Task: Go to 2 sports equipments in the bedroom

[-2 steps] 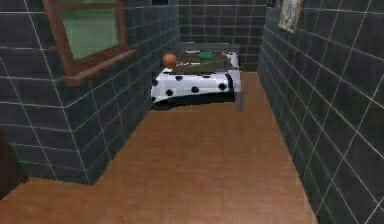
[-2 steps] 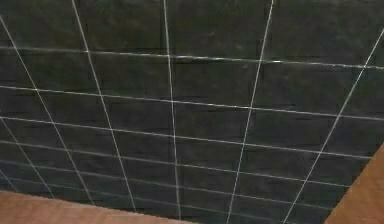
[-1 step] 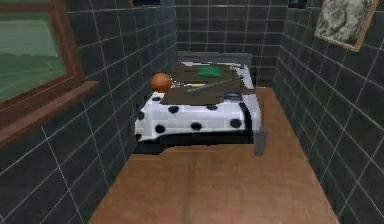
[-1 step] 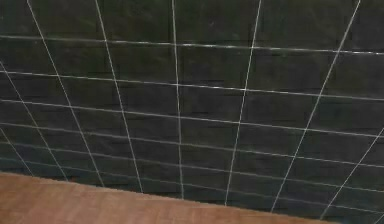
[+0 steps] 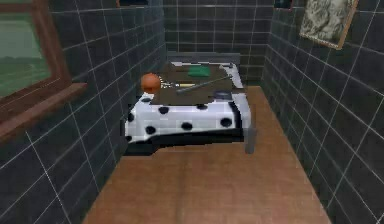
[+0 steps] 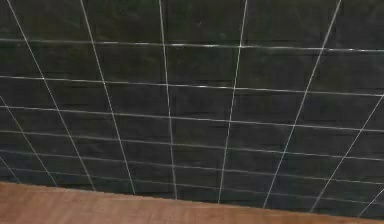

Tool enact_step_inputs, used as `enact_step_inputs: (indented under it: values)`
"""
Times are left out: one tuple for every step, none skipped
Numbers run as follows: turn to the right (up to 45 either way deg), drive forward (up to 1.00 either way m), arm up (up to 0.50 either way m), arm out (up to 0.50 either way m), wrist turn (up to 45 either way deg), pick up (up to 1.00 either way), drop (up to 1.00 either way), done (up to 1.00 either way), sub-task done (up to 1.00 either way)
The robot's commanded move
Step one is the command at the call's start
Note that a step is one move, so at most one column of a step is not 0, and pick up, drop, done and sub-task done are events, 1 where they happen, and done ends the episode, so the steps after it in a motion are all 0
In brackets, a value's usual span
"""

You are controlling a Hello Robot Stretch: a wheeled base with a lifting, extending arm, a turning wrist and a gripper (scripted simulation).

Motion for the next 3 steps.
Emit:
enact_step_inputs:
  values:
    - [0.0,1.0,0.0,0.0,0.0,0.0,0.0,0.0,0.0]
    - [12.0,0.0,0.0,0.0,0.0,0.0,0.0,0.0,0.0]
    - [0.0,0.2,0.0,0.0,0.0,0.0,0.0,0.0,0.0]
